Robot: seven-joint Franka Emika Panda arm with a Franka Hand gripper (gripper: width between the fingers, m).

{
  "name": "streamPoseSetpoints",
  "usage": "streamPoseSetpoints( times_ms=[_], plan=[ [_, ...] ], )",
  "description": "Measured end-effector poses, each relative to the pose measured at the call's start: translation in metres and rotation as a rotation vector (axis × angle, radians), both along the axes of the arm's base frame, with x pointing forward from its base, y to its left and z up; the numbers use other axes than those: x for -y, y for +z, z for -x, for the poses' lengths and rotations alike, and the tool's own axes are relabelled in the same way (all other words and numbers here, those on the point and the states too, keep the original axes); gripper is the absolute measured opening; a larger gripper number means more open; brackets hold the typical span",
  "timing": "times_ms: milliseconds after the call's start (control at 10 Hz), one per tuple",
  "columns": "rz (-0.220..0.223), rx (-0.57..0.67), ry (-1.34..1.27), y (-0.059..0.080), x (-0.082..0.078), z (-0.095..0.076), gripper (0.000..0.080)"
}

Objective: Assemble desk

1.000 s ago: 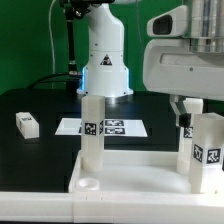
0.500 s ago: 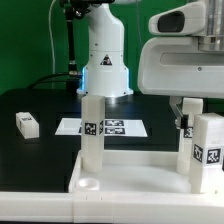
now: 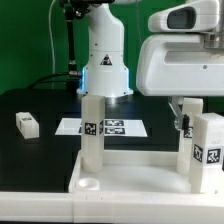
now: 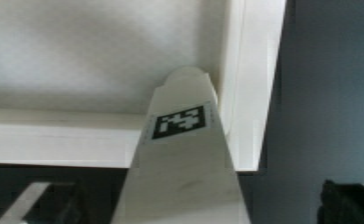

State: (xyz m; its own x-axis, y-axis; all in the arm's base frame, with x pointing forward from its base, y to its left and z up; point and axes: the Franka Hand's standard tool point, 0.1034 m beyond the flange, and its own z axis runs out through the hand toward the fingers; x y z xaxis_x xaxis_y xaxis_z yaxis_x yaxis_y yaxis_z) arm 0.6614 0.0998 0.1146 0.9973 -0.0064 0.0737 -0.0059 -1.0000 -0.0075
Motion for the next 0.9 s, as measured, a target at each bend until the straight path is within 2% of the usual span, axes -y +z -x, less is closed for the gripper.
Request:
streamPoseSetpoints(
  times_ms=[100, 300, 500, 900],
  plan=[
    [0.000, 0.000, -0.001, -0.0002, 0.0001, 0.0001, 0.0637],
    [-0.003, -0.001, -0.044, -0.0005, 0.0001, 0.0001, 0.0285],
    [-0.007, -0.001, -0.077, -0.0006, 0.0000, 0.0002, 0.0288],
    [-0.058, -0.011, -0.554, -0.0013, 0.0029, -0.0012, 0.0288]
  ],
)
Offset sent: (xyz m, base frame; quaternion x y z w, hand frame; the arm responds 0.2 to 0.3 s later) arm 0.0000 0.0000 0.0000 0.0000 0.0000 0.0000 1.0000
